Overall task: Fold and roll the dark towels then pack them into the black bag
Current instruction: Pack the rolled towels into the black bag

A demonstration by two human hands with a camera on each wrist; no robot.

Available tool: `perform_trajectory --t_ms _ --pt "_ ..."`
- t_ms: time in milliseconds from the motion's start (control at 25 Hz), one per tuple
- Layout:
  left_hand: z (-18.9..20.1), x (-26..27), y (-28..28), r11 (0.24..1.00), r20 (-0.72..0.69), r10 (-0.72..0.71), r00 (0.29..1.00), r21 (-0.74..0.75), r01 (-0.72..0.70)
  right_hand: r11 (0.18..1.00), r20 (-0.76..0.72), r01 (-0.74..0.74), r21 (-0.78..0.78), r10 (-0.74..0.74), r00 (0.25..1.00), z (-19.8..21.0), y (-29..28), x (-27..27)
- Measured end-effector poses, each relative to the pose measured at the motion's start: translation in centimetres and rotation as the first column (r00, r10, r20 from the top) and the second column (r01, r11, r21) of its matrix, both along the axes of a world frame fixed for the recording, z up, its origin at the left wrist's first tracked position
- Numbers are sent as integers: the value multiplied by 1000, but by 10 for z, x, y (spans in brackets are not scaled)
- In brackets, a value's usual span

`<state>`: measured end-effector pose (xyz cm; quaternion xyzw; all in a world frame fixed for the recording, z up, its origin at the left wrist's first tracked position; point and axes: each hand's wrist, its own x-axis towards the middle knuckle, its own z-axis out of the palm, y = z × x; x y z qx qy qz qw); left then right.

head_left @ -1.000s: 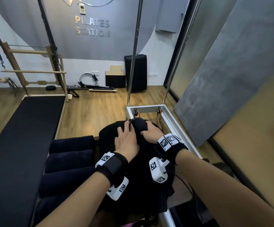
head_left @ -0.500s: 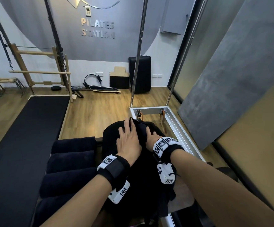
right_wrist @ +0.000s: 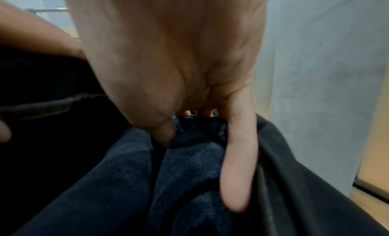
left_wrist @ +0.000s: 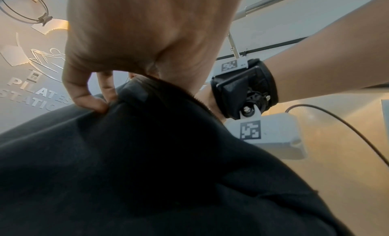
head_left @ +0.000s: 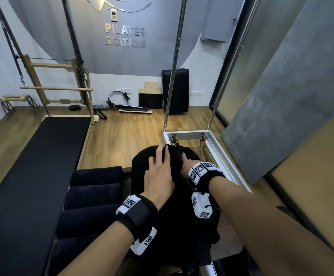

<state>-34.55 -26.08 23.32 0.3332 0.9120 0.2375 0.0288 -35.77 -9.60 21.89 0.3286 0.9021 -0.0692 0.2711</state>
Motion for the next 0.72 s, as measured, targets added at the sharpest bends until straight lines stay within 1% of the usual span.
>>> perform_trajectory --t_ms 80,160,200,240,320,440,480,600,680,720 --pt "-1 -1 1 1000 9 -8 1000 -8 8 996 -31 -93 -6 93 995 4 0 2" --pt "-2 0 4 999 33 -41 999 -13 41 983 -131 -183 -22 179 975 10 0 1" --pt "-2 2 6 998 46 -65 997 -10 65 978 -197 -208 -25 199 960 10 1 -1" --pt "-3 4 7 996 54 -85 995 -7 85 977 -252 -210 -27 196 948 9 2 -2" --pt "-3 7 5 995 56 -97 994 -2 98 989 -296 -146 -32 130 946 -1 4 -1" --pt "-1 7 -1 996 32 -89 996 8 88 999 -281 39 -36 -47 959 -16 11 5" --pt "0 6 -4 996 32 -86 996 9 86 997 -259 66 -39 -74 963 -16 12 6" --pt "1 3 -6 996 88 -87 992 5 87 998 -231 37 -52 -49 972 -8 17 7" --pt "1 1 -7 995 128 -98 987 5 98 1000 -238 -16 2 16 971 5 19 15" --pt "0 0 -7 995 145 -102 984 2 103 997 -215 -58 43 66 974 13 20 23"
